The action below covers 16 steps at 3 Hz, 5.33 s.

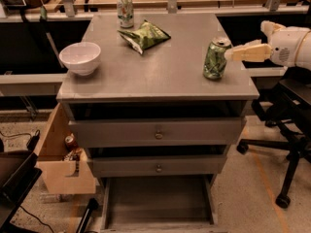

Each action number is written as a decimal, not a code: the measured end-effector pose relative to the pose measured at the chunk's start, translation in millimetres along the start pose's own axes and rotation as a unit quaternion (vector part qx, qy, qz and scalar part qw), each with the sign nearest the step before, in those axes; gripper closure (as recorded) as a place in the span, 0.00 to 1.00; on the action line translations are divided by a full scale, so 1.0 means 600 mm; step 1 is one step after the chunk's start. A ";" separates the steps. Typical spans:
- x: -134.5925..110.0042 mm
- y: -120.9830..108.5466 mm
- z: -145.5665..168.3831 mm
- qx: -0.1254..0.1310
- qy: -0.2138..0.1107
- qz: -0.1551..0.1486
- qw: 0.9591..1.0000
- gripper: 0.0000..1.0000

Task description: Move green can near white bowl

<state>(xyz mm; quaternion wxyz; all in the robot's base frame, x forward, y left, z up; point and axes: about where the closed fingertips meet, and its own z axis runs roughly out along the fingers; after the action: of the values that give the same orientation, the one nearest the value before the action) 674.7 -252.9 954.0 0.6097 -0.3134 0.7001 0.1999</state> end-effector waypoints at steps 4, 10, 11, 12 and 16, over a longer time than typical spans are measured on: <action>0.065 0.019 0.106 -0.038 -0.071 0.027 0.996 0.48; -0.068 0.350 0.310 -0.290 -0.103 0.017 0.951 1.00; -0.086 0.437 0.343 -0.354 -0.117 0.023 0.928 1.00; -0.085 0.485 0.363 -0.388 -0.119 0.031 0.913 1.00; -0.063 0.518 0.378 -0.402 -0.119 -0.005 0.908 0.59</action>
Offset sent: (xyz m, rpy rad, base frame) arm 0.0411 0.0291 -0.0561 0.1530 -0.0649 0.0597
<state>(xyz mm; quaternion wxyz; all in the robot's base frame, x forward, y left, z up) 629.9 129.2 919.2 0.5118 -0.5093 0.4815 0.4969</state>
